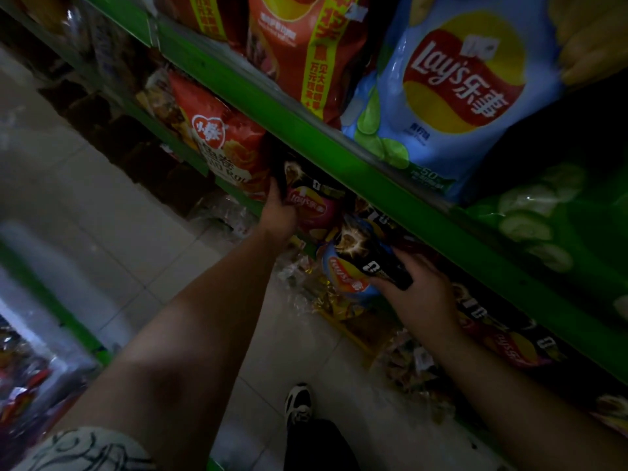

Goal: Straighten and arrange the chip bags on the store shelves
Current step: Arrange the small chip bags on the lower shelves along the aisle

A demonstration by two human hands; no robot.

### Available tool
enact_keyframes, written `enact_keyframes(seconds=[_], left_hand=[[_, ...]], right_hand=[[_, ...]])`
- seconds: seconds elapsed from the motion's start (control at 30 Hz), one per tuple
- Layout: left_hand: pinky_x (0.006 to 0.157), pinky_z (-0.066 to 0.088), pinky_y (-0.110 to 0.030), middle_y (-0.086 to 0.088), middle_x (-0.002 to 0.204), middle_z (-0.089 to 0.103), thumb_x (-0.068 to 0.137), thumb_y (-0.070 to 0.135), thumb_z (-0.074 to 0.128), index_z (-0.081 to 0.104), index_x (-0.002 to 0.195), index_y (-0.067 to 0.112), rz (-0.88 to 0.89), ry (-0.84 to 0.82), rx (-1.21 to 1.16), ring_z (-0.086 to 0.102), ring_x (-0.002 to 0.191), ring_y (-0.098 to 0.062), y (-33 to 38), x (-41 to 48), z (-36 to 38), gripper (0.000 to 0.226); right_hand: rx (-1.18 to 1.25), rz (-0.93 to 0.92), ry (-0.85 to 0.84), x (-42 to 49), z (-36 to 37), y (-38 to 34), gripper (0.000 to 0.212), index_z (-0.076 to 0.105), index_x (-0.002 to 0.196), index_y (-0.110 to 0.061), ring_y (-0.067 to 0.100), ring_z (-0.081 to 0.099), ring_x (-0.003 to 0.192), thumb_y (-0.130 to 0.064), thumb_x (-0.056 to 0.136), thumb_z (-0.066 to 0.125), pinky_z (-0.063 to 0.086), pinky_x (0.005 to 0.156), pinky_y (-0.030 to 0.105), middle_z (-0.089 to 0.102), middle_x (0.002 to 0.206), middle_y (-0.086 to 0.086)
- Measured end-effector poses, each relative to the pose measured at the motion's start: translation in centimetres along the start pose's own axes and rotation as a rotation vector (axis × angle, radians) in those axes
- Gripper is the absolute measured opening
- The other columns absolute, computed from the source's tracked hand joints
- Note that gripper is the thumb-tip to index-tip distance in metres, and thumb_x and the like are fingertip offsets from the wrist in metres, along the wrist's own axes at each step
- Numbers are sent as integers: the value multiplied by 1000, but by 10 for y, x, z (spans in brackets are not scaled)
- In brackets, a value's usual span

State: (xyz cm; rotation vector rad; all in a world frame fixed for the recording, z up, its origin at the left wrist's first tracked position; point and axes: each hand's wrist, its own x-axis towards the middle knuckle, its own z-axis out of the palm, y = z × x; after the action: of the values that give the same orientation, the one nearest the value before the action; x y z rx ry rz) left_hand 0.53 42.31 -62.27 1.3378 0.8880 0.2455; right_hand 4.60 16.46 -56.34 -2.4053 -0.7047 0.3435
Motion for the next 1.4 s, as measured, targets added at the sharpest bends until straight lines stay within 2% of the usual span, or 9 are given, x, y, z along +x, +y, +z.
enact_keyframes(seconds=[0.1,0.23,0.43,0.57,0.73,0.97,1.17,1.27,1.4], left_hand=[[108,39,-42,-12,159,25,102,11,40,-3,155,20,23,-34,281,38,138,-33,-1,-27,-2,69],[94,50,-36,-10,137,53,91,-2,55,36,147,17,17,-234,335,53,126,-30,12,-68,-9,63],[62,51,-7,9,151,27,77,23,81,2,155,25,-39,-656,589,51,121,-14,29,-123,-1,111],[76,58,-26,15,140,46,70,28,87,15,153,22,-90,-698,522,60,106,-9,24,-153,31,110],[63,60,-43,9,134,58,57,42,93,41,140,29,-82,-774,578,67,101,-27,1,-205,102,99],[74,61,-38,13,138,49,45,55,93,34,144,32,-97,-948,647,63,111,-21,-32,-301,265,117],[77,52,-17,11,129,55,63,30,89,44,126,28,-62,-1020,695,61,103,-14,-59,-400,416,77],[88,51,-25,-3,144,47,64,7,88,36,145,16,-36,-1125,739,52,123,-20,-79,-442,480,96],[109,39,-44,-6,153,33,69,22,88,23,152,18,125,-1098,985,37,138,-27,-93,-466,550,105]], right_hand=[[25,31,-54,2,-3,-6,51,63,120,-24,20,62,100,-40,74,77,51,79,32,69,110,1],[81,90,-163,7,-5,-15,35,70,108,-23,11,61,83,-36,76,76,45,66,24,72,100,-2],[161,183,-373,-11,-33,-21,56,67,114,-9,23,64,102,-41,70,81,52,80,31,69,112,7],[192,225,-404,-46,-61,-1,46,71,104,-19,16,66,87,-44,67,82,57,73,37,72,103,2],[206,337,-262,-122,-96,60,84,42,141,-23,17,50,123,-47,69,79,46,94,32,48,142,-1],[609,776,93,-244,-175,169,105,14,149,-26,24,47,124,-30,70,83,46,88,30,43,141,1],[934,964,364,-345,-254,282,18,64,92,-25,19,68,83,-16,81,75,59,69,42,70,96,4],[985,966,440,-402,-297,344,11,66,92,-12,9,66,52,-6,83,70,53,48,25,70,67,1],[938,975,586,-459,-353,421,17,65,85,-7,39,64,71,-7,74,78,56,73,54,63,79,24]])
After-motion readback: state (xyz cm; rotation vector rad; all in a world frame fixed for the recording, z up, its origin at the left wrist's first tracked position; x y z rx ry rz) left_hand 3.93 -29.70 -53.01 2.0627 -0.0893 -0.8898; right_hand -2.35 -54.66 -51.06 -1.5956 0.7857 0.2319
